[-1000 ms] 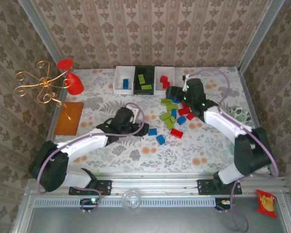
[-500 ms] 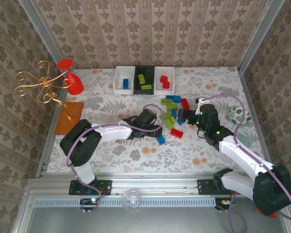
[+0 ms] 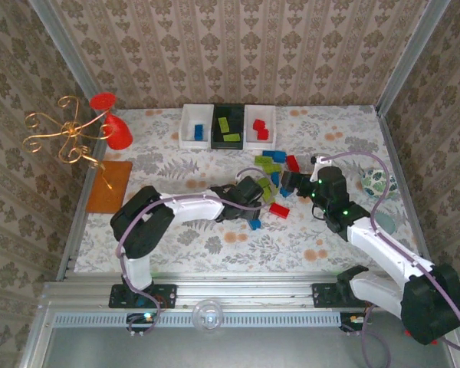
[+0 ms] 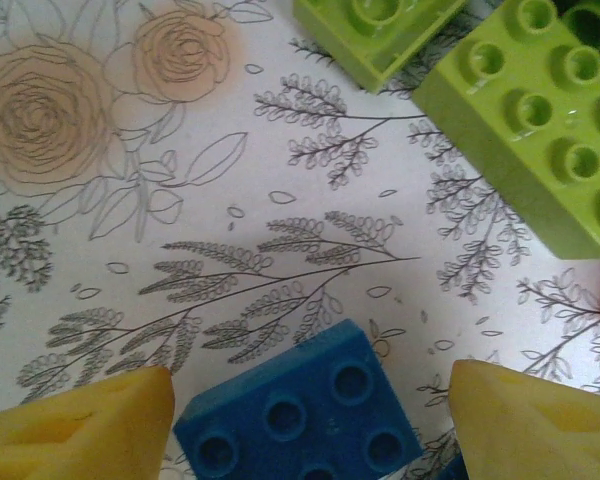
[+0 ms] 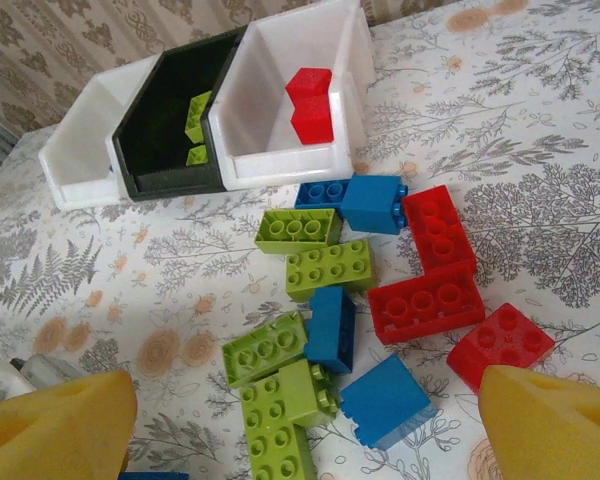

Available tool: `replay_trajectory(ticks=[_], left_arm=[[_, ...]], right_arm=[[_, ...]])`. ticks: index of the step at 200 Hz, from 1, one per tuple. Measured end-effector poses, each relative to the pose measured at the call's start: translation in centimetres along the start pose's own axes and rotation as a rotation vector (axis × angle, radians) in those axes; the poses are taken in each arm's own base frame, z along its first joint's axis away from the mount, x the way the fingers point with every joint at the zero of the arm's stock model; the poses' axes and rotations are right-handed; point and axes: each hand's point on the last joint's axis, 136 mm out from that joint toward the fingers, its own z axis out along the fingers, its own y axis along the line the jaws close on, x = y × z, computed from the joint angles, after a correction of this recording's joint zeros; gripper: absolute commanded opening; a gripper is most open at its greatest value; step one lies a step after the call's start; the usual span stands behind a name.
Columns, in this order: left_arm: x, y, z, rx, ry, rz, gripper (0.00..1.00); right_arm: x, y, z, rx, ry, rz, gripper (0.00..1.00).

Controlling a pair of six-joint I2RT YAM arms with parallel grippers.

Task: Sort the legos into containers by color
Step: Pick up the lego from the center of the table.

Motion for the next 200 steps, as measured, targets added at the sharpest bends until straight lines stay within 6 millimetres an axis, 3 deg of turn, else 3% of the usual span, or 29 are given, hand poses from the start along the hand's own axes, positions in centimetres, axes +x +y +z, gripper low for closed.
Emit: replay_trajectory(ticks=[59,92,140,200], left_arm=[[-1.0,0.9,0.5,-0.055,-0.015,-0.007,0.68],[0.1,3.4,0.9,-0.09,0.011,-0.035,0.68],[0.6,6.2,-0.3,-0.115,0.007,-0.077,0.64],[1.3,5.5,-0.3,-0.088,0.027,-0.066,0.55]], right_arm=[[-0.2,0.1,-0.2,-0.004,-0.009,0.011,0.9],[0.1,0.0,-0.1,-0.002,-0.004,0.011,0.9],[0.2,-0.1,-0.1,0.0,-0.001,0.01,0.9],[0.2,-0.1,-0.1,0.0,0.0,0.01,0.9]])
